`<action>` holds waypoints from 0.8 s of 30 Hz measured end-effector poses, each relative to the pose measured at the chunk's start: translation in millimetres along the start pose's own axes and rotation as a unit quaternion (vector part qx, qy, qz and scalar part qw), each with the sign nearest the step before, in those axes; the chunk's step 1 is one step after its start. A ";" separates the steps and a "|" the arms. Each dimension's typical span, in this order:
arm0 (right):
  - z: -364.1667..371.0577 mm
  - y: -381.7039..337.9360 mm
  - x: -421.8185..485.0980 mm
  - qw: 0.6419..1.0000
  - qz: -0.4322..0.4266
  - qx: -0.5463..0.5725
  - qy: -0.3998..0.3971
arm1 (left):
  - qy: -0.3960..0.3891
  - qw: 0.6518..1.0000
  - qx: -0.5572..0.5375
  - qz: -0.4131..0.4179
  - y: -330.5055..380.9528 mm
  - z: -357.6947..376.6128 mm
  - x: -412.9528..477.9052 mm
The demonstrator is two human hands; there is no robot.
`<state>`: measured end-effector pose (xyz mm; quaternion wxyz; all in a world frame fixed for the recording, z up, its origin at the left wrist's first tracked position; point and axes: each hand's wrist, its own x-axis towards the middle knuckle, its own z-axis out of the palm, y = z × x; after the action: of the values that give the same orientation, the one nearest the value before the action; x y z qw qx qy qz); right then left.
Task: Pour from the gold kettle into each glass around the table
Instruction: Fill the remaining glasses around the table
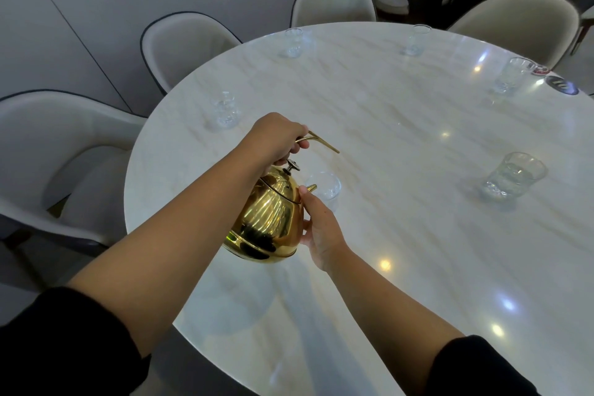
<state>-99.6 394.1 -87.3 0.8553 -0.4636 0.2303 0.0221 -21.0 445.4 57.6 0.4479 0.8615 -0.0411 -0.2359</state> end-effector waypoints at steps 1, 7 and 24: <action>0.0 0.4 0.3 1.000 0.001 0.002 0.000 | 0.000 1.000 0.000 0.000 -0.2 -0.2 0.4; -0.2 -0.5 2.4 1.000 0.004 0.001 -0.002 | 0.001 1.000 0.001 0.002 -0.1 -2.1 0.0; -2.5 0.4 4.1 1.000 0.003 0.011 0.006 | 0.000 1.000 0.006 0.006 1.2 -1.7 -0.2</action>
<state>-97.0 391.7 -90.5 0.8589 -0.4538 0.2366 0.0195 -20.3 446.0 59.4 0.4441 0.8638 -0.0482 -0.2330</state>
